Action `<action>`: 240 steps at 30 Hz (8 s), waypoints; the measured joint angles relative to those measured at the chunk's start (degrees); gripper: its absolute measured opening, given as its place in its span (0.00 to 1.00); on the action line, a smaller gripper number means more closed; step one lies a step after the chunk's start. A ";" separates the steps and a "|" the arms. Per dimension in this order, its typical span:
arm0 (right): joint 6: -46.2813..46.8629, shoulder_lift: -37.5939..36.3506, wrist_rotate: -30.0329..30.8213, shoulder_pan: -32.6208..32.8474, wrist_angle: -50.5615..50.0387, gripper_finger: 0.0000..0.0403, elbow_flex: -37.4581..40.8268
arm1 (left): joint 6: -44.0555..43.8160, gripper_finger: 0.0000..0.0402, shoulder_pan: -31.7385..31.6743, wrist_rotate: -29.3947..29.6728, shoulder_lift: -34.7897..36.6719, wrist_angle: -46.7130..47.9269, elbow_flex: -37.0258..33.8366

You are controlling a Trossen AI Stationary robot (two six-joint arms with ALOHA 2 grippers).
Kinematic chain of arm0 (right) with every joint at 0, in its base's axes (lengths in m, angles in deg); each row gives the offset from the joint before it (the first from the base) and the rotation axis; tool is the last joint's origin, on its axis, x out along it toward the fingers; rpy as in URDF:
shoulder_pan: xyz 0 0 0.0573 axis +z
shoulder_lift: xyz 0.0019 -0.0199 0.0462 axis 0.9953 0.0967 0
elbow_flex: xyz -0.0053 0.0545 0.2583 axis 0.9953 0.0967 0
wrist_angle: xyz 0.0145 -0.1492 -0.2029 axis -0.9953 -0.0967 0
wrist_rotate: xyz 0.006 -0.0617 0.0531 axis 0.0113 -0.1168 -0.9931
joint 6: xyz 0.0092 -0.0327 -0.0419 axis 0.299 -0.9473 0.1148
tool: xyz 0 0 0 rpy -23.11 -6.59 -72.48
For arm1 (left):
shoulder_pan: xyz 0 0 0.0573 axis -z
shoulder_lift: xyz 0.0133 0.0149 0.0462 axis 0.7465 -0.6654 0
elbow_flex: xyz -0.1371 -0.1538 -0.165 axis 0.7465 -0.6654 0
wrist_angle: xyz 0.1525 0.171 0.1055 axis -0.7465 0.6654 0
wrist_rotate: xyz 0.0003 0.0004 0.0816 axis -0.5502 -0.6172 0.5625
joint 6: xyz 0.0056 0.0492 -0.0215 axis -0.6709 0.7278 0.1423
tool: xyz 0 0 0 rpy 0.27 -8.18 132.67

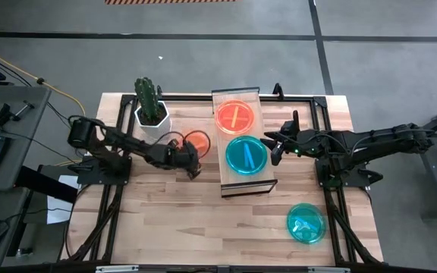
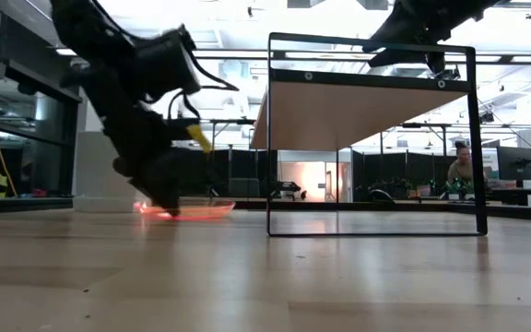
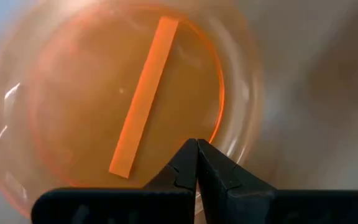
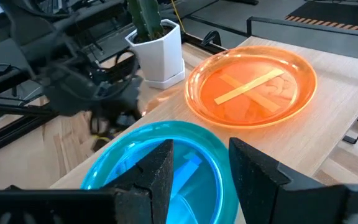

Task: Place and stack plates onto a shelf
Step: Stack the orange plate on top of the orange plates on the shelf

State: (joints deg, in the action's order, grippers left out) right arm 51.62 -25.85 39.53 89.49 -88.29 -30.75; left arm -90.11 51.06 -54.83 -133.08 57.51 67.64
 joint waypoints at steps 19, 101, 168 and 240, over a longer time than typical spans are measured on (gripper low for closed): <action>1.17 1.92 -1.09 0.00 -1.35 0.34 0.05 | -16.34 0.00 24.94 -10.33 10.13 20.24 -0.21; 1.16 2.27 -1.07 -0.02 -1.02 0.34 0.01 | -12.54 0.02 6.31 -19.24 35.67 -0.36 -26.05; -1.90 2.32 1.48 -0.02 -3.53 0.34 -0.02 | 26.07 0.00 -32.38 -31.50 -2.23 2.64 40.52; -3.21 3.98 3.78 0.00 -0.60 0.34 -0.02 | 28.07 0.00 -32.40 -21.96 0.83 8.36 29.77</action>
State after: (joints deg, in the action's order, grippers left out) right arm 48.41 -21.87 43.31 89.49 -88.89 -30.77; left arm -62.05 18.66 -76.80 -132.25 65.88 97.41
